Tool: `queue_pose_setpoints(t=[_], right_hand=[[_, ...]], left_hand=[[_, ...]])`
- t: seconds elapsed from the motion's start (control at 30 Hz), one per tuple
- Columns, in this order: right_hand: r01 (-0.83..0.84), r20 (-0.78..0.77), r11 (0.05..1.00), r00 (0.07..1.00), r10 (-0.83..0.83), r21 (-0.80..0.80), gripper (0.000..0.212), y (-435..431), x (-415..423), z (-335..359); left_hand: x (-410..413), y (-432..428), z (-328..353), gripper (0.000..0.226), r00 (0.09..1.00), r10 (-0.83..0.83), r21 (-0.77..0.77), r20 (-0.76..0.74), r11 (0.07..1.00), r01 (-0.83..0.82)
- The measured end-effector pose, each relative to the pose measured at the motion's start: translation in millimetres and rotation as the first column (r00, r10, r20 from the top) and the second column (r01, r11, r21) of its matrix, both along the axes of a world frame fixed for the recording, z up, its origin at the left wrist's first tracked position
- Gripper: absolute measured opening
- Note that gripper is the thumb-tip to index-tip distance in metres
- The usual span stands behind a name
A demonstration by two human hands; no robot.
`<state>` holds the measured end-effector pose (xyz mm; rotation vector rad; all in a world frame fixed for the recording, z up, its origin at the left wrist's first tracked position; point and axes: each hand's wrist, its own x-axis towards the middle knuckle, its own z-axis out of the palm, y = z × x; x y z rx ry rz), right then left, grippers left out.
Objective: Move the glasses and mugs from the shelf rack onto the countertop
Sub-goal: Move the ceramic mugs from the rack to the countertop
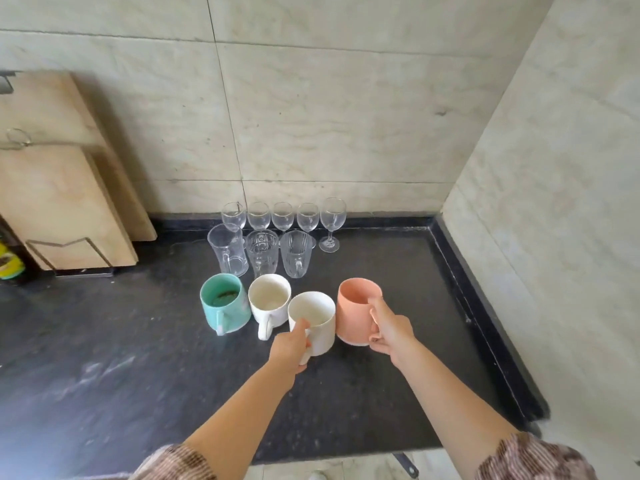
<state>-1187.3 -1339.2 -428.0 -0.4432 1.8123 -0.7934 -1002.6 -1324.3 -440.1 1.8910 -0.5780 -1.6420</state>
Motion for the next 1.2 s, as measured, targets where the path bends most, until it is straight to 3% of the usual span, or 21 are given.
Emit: queue_pose_setpoints(t=[0.2,0.4,0.57,0.9,1.1,1.2], right_hand=[[0.022,0.03,0.997,0.999,-0.024,0.074,0.057,-32,-8,-19],[0.069,0.023,0.995,0.997,-0.071,0.072,0.048,-53,-5,-33],[0.08,0.037,0.992,0.996,-0.084,0.101,0.059,-58,5,-37],[-0.06,-0.034,0.982,0.997,0.067,0.181,0.04,-50,14,-46],[-0.081,-0.058,0.979,0.994,0.093,0.185,0.041,-44,16,-46],[-0.083,-0.115,0.977,0.987,0.108,0.197,0.04,-43,18,-44]], left_hand=[[-14,-33,-18,0.037,0.995,-0.014,-0.004,0.099,1.0,0.015],[-21,-51,-31,0.036,0.987,-0.073,-0.033,0.145,0.996,0.079],[-23,-59,-39,0.037,0.982,-0.081,-0.069,0.17,0.993,0.094],[-28,-51,-49,0.048,0.98,-0.01,-0.155,0.199,0.987,0.042],[-42,-46,-44,0.053,0.983,0.095,-0.131,0.155,0.989,-0.074],[-41,-48,-41,0.053,0.982,0.059,-0.083,0.179,0.996,-0.045]])
